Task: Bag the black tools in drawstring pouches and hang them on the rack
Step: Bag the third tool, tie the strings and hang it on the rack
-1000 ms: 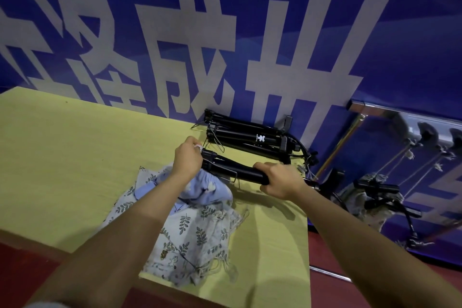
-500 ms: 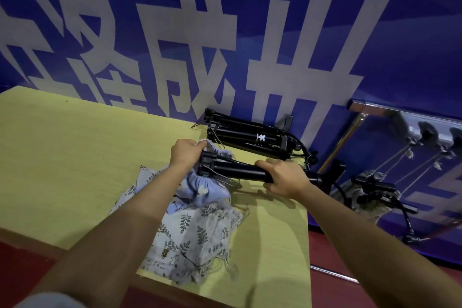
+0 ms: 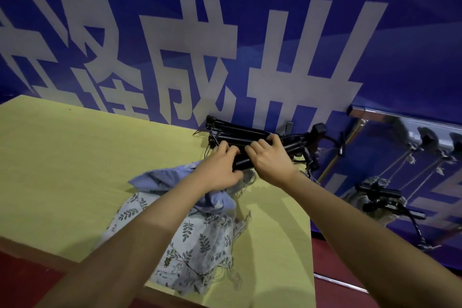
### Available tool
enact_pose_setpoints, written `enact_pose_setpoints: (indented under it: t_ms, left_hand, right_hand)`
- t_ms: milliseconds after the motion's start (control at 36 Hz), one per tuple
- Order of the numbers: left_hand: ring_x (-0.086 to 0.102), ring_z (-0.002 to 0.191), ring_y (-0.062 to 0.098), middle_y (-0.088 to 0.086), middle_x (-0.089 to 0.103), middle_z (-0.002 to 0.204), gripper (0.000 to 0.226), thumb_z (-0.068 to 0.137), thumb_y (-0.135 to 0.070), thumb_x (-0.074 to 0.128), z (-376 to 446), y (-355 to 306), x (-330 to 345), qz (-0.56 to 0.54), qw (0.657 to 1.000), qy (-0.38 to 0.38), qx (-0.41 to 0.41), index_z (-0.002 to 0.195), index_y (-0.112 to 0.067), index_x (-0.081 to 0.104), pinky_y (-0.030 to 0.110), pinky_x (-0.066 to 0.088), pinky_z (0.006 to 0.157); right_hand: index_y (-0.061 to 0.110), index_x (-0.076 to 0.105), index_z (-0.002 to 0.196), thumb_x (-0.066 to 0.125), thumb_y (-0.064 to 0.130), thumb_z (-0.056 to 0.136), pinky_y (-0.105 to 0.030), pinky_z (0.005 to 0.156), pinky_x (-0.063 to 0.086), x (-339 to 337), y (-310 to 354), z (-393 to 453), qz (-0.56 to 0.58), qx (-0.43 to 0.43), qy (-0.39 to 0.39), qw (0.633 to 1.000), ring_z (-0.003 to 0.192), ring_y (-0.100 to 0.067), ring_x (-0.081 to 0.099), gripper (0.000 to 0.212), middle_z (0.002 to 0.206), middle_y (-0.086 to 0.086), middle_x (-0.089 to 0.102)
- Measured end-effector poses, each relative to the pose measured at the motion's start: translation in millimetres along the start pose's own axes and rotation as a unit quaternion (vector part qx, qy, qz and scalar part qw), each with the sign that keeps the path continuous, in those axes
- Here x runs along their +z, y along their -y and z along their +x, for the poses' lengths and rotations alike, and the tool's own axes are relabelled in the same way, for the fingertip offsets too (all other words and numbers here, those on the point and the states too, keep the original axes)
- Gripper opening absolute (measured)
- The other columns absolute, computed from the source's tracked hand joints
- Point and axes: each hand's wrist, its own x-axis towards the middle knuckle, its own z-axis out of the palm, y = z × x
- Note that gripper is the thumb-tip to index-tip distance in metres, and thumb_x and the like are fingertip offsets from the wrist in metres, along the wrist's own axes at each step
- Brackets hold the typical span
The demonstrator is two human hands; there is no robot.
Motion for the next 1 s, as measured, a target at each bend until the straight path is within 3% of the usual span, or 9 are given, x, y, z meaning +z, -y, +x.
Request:
enact_pose_setpoints:
  t_ms: [111, 250, 389, 472, 583, 639, 750, 861, 1000]
  left_hand:
    - [0.042, 0.111, 0.026, 0.008, 0.041, 0.119, 0.054, 0.083, -0.046, 0.057, 3.8, 6.7, 2.9, 0.134, 0.989, -0.054, 0.019, 0.121, -0.012, 0.04, 0.037, 0.043, 0.083]
    - [0.044, 0.113, 0.026, 0.008, 0.05, 0.121, 0.049, 0.085, -0.04, 0.06, 11.6, 9.4, 6.0, 0.16, 0.981, -0.109, -0.032, 0.119, -0.01, 0.043, 0.034, 0.04, 0.087]
    - [0.045, 0.111, 0.027, 0.008, 0.052, 0.118, 0.045, 0.087, -0.038, 0.06, 12.7, 21.0, 1.1, 0.112, 0.977, -0.168, -0.072, 0.118, -0.009, 0.044, 0.033, 0.039, 0.086]
    - [0.045, 0.108, 0.027, 0.009, 0.054, 0.113, 0.045, 0.088, -0.04, 0.059, 10.9, 25.0, -2.3, 0.046, 0.974, -0.207, -0.077, 0.117, -0.007, 0.047, 0.032, 0.038, 0.084]
    - [0.044, 0.103, 0.027, 0.011, 0.054, 0.107, 0.04, 0.09, -0.038, 0.056, 5.6, 24.1, -7.0, -0.022, 0.968, -0.236, -0.079, 0.109, -0.004, 0.048, 0.033, 0.038, 0.081]
    - [0.043, 0.101, 0.026, 0.011, 0.053, 0.105, 0.038, 0.09, -0.037, 0.057, 2.5, 23.4, -9.2, -0.058, 0.965, -0.242, -0.078, 0.107, -0.003, 0.048, 0.033, 0.038, 0.08]
    - [0.04, 0.1, 0.024, 0.011, 0.05, 0.103, 0.036, 0.09, -0.033, 0.057, -1.4, 23.7, -12.3, -0.124, 0.953, -0.257, -0.1, 0.107, -0.003, 0.047, 0.033, 0.038, 0.079]
    - [0.038, 0.098, 0.022, 0.01, 0.049, 0.103, 0.037, 0.091, -0.033, 0.057, -0.5, 27.8, -9.7, -0.177, 0.936, -0.277, -0.128, 0.109, -0.003, 0.047, 0.032, 0.036, 0.08]
    - [0.034, 0.096, 0.018, 0.009, 0.047, 0.101, 0.037, 0.091, -0.033, 0.057, 1.6, 28.0, -5.9, -0.208, 0.92, -0.295, -0.152, 0.108, -0.002, 0.047, 0.033, 0.036, 0.082]
  right_hand:
    - [0.01, 0.067, 0.096, 0.065, 0.008, 0.073, -0.047, 0.095, 0.029, 0.6, -2.5, 6.7, 0.011, -0.023, -0.076, 0.997, 0.074, -0.024, 0.06, 0.023, 0.077, -0.002, 0.061]
    - [0.014, 0.058, 0.118, 0.069, 0.02, 0.074, -0.037, 0.095, 0.028, 4.3, 0.5, 8.0, 0.045, 0.014, -0.145, 0.988, 0.111, -0.023, 0.05, 0.046, 0.122, -0.003, 0.062]
    - [0.015, 0.047, 0.109, 0.063, 0.025, 0.079, -0.033, 0.078, 0.029, 3.7, 4.9, 0.8, 0.1, 0.035, -0.209, 0.972, 0.09, -0.023, 0.041, 0.035, 0.107, -0.005, 0.055]
    - [0.013, 0.049, 0.106, 0.053, 0.029, 0.086, -0.033, 0.074, 0.027, 4.0, 11.7, -2.0, 0.209, 0.112, -0.131, 0.963, 0.085, -0.026, 0.048, 0.026, 0.096, -0.007, 0.057]
    - [0.017, 0.041, 0.137, 0.058, 0.04, 0.089, -0.037, 0.097, 0.028, 11.0, 20.9, 2.0, 0.374, 0.205, 0.112, 0.898, 0.119, -0.028, 0.04, 0.056, 0.13, -0.006, 0.045]
    - [0.022, 0.042, 0.137, 0.061, 0.046, 0.086, -0.039, 0.099, 0.027, 13.0, 26.8, 7.3, 0.415, 0.204, 0.182, 0.868, 0.124, -0.027, 0.037, 0.06, 0.134, -0.005, 0.045]
    - [0.024, 0.065, 0.107, 0.062, 0.043, 0.087, -0.035, 0.092, 0.025, 13.7, 34.8, 13.4, 0.477, 0.196, 0.219, 0.828, 0.109, -0.017, 0.054, 0.029, 0.111, 0.006, 0.066]
    - [0.034, 0.064, 0.078, 0.057, 0.034, 0.089, -0.039, 0.1, 0.029, 9.5, 38.8, 11.6, 0.558, 0.2, 0.227, 0.772, 0.096, -0.011, 0.059, 0.013, 0.093, 0.009, 0.07]
    - [0.025, 0.067, 0.086, 0.063, 0.045, 0.084, -0.037, 0.094, 0.02, 5.4, 41.6, 12.7, 0.583, 0.201, 0.225, 0.754, 0.102, -0.011, 0.055, 0.02, 0.1, 0.007, 0.068]
